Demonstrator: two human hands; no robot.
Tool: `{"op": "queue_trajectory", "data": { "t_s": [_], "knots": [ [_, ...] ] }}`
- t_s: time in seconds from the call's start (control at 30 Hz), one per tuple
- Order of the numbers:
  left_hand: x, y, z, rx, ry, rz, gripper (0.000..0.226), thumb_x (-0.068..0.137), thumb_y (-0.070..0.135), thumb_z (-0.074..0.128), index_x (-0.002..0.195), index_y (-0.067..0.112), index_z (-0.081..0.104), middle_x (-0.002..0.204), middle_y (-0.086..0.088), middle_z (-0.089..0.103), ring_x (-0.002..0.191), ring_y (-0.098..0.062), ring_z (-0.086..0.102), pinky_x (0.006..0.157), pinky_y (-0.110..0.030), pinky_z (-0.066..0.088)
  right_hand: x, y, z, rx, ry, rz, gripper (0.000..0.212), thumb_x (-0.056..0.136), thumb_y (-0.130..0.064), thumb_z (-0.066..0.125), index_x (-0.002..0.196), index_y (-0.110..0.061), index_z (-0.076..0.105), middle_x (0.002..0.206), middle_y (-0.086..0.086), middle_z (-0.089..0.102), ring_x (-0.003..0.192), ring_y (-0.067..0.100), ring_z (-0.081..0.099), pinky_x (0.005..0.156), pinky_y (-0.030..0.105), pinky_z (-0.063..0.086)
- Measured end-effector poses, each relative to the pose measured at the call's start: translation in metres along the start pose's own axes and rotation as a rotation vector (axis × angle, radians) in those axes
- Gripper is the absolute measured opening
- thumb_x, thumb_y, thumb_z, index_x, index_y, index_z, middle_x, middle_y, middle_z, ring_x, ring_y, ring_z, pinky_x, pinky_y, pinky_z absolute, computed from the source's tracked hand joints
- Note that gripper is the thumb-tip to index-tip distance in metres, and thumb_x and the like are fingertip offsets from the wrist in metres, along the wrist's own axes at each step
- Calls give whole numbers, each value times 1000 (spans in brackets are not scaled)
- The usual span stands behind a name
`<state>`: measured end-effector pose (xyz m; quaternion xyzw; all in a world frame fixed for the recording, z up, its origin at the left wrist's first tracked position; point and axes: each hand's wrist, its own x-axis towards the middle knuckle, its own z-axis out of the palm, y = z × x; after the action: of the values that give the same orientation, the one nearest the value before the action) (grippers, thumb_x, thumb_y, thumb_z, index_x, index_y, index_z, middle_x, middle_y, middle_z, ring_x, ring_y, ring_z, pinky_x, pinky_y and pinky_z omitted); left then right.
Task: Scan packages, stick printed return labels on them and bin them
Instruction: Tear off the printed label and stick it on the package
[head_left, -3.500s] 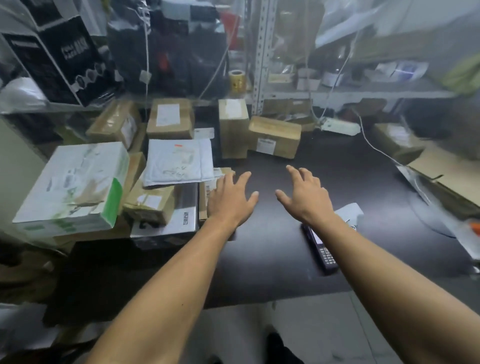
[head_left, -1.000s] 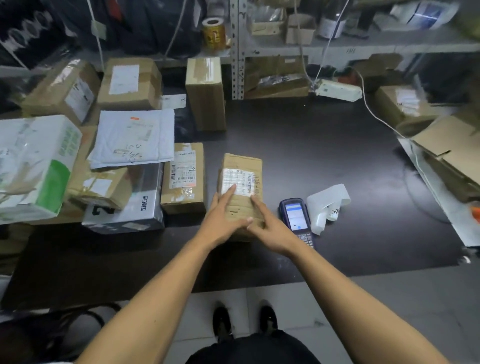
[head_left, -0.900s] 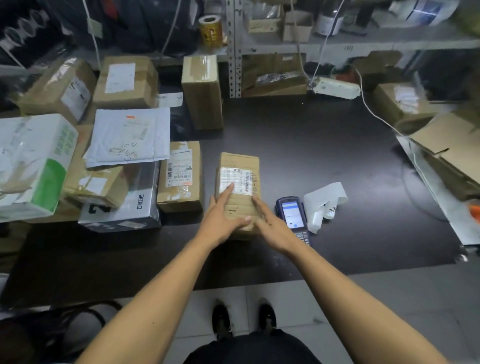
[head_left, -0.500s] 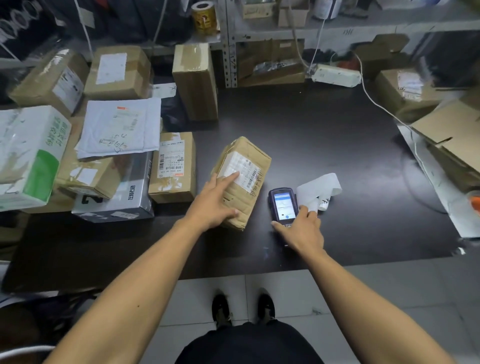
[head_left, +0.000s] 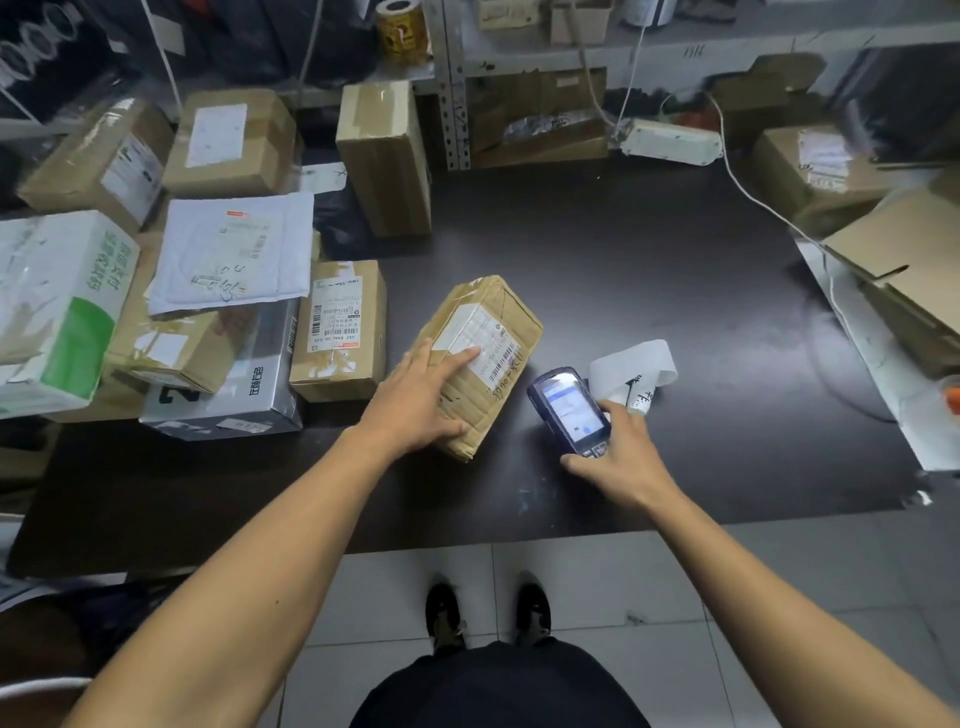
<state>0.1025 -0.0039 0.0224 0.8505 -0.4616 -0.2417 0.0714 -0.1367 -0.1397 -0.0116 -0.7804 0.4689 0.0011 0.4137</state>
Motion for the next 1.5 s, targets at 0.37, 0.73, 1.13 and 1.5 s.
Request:
{"op": "queue_trajectory", "data": {
  "t_s": [0.37,0.73,1.13,1.5],
  "knots": [
    [-5,11,8,64,43,-17,102,73,44,82,149,56,14,165,-10,1,152,-33,5,117,-58,24,-6,0,-50,-255,-108,-220,88,70,-38,80,143,-25,32,126,2,39,116,18,42,91,31,44],
    [-7,17,15,87,69,-30,103,73,44,82,149,57,14,164,-11,5,151,-33,8,119,-55,22,-12,10,-63,-263,-104,-250,86,70,-36,80,141,-26,34,127,2,40,115,18,44,92,33,46],
    [-8,21,16,73,65,-46,102,73,43,82,148,58,15,165,-10,5,152,-32,7,121,-52,20,-9,16,-63,-245,-89,-191,87,68,-36,77,143,-26,34,125,3,38,116,22,45,94,36,48],
    [-18,5,14,-561,177,-211,99,71,28,88,151,40,30,145,3,45,127,-19,49,108,-28,36,0,-2,6,-16,-37,36,79,76,-35,76,141,-14,35,132,12,36,125,31,42,100,35,40]
  ]
}}
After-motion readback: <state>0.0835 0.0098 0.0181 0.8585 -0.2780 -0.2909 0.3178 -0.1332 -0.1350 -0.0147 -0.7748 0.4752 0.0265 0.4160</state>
